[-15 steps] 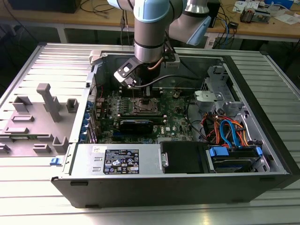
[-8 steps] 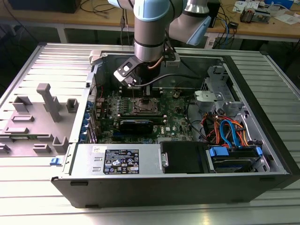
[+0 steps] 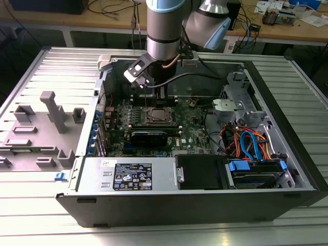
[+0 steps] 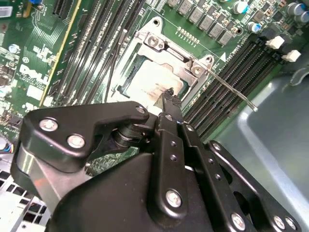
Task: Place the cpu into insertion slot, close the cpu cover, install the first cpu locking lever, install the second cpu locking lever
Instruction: 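Install the first cpu locking lever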
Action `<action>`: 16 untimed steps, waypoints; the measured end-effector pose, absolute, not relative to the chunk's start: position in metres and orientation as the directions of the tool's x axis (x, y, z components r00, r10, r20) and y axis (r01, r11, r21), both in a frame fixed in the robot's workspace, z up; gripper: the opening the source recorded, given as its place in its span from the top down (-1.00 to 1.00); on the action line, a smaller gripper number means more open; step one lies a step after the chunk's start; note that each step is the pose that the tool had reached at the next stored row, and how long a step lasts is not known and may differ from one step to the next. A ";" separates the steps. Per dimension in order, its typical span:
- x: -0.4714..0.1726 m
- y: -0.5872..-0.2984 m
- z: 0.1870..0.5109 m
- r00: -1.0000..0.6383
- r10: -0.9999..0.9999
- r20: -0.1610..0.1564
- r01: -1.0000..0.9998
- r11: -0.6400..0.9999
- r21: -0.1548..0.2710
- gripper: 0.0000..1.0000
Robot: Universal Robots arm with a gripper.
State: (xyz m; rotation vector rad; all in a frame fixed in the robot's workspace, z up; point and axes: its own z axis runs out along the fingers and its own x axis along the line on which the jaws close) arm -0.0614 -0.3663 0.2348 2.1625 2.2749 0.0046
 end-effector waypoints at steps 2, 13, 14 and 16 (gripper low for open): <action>-0.061 -0.366 0.240 -0.051 0.999 0.000 0.999 0.051 0.004 0.79; -0.061 -0.366 0.250 -0.051 0.999 0.000 0.999 0.051 0.004 0.79; -0.061 -0.366 0.250 -0.051 0.999 0.000 0.999 0.051 0.004 0.79; -0.061 -0.366 0.250 -0.052 0.999 0.000 0.999 0.052 0.004 0.79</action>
